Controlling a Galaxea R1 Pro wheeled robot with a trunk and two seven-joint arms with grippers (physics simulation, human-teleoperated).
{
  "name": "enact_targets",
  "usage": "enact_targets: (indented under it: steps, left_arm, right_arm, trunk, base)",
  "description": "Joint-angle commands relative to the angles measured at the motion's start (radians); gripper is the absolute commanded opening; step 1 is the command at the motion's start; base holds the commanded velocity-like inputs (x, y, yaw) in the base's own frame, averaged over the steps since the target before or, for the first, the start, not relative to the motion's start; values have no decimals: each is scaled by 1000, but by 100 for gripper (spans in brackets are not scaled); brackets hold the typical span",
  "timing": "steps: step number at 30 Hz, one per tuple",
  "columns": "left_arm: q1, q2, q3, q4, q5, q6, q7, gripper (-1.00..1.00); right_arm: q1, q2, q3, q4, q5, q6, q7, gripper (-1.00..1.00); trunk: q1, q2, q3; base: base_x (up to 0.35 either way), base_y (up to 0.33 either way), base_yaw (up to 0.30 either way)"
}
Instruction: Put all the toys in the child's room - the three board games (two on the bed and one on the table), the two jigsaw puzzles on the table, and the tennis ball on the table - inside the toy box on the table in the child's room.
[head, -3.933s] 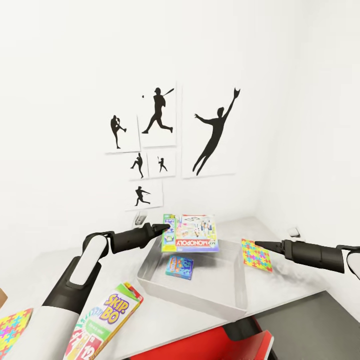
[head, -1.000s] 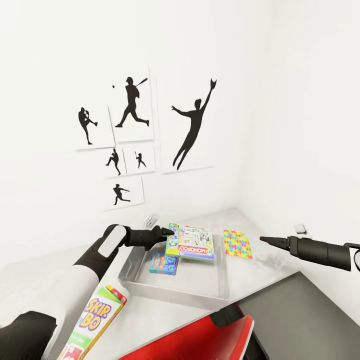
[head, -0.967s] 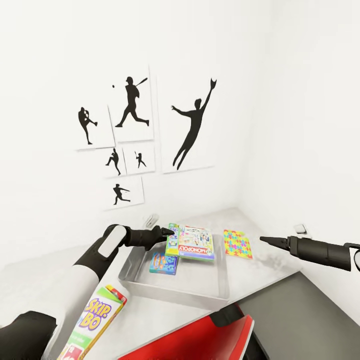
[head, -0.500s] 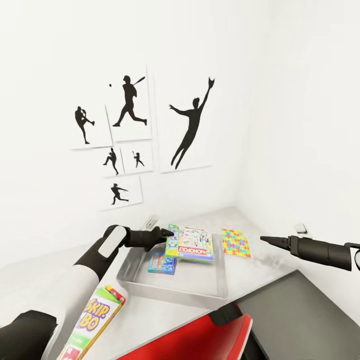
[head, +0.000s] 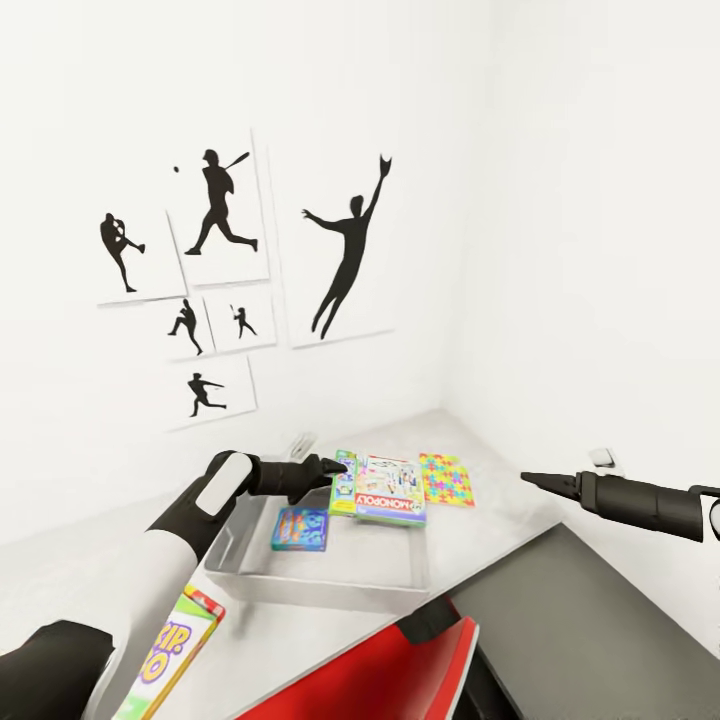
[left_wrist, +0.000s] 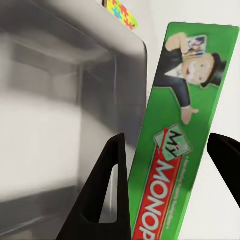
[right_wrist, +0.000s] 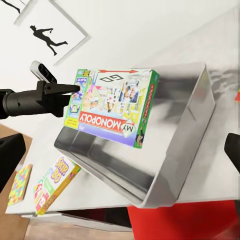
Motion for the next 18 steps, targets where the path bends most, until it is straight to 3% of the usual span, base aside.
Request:
enact_targets:
  steps: [1,18]
  left_arm:
    - [-1,2,-3,0,-5,1,-7,-100]
    - [3,21,4,0,-2,4,-12,-100]
  right_arm:
    - [-1,0,-1,0,7,4,8,100]
    - [0,5,1,-5,10,4,8,100]
  trunk:
    - [1,-2,-2]
    - [1,-2,-2]
  base:
    - [0,0,-67]
    - [0,0,-18]
